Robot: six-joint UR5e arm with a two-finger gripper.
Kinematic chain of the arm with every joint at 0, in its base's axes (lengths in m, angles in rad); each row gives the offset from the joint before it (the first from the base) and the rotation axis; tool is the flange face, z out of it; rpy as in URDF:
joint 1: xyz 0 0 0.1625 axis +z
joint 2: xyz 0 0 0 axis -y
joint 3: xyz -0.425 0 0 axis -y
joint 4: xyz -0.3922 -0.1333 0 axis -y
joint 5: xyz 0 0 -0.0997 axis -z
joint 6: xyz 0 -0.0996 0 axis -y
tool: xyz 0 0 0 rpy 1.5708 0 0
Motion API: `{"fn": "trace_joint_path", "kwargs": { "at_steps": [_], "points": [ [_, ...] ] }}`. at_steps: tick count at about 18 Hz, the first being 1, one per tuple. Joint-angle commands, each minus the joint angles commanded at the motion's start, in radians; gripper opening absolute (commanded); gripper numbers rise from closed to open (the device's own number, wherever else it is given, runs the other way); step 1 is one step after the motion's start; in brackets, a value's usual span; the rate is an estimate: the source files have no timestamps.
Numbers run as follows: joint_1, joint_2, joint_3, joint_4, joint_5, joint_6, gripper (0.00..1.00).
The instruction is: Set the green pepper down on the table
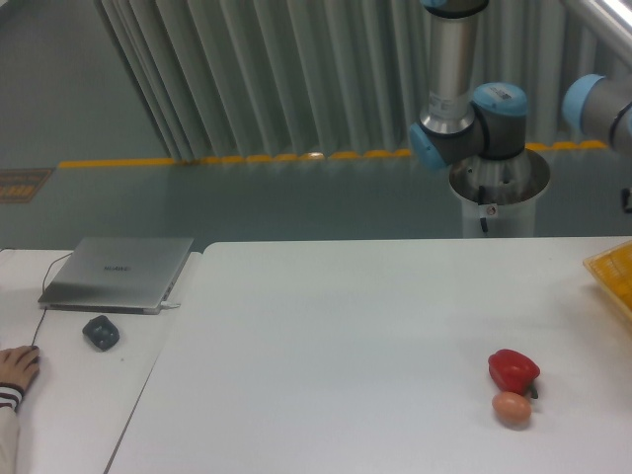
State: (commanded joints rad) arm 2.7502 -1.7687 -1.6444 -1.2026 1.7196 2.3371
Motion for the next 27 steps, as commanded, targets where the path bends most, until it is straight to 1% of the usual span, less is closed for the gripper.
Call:
{"fn": "trace_joint_path", "kwargs": {
  "at_steps": [2, 3, 5, 9, 14, 20, 27],
  "points": [
    [0.038, -0.002, -0.002, 0.0, -0.003, 0.118, 1.0],
    [0.052, -0.002, -0.002, 0.0, -0.005, 0.155, 1.0],
    [0.069, -0.003, -0.006, 0.0, -0.002, 0.208, 1.0],
    [0.107, -0.006, -0.018, 0.0, 0.0, 0.355, 1.0],
    [0.158, -0.017, -0.02, 0.0, 0.002, 0.485, 1.0],
    [0.161, -0.054, -0.046, 0.005, 0.018, 0.501, 1.0],
    [0.178, -0.08, -0.049, 0.005, 0.034, 0.504, 1.0]
  ]
}}
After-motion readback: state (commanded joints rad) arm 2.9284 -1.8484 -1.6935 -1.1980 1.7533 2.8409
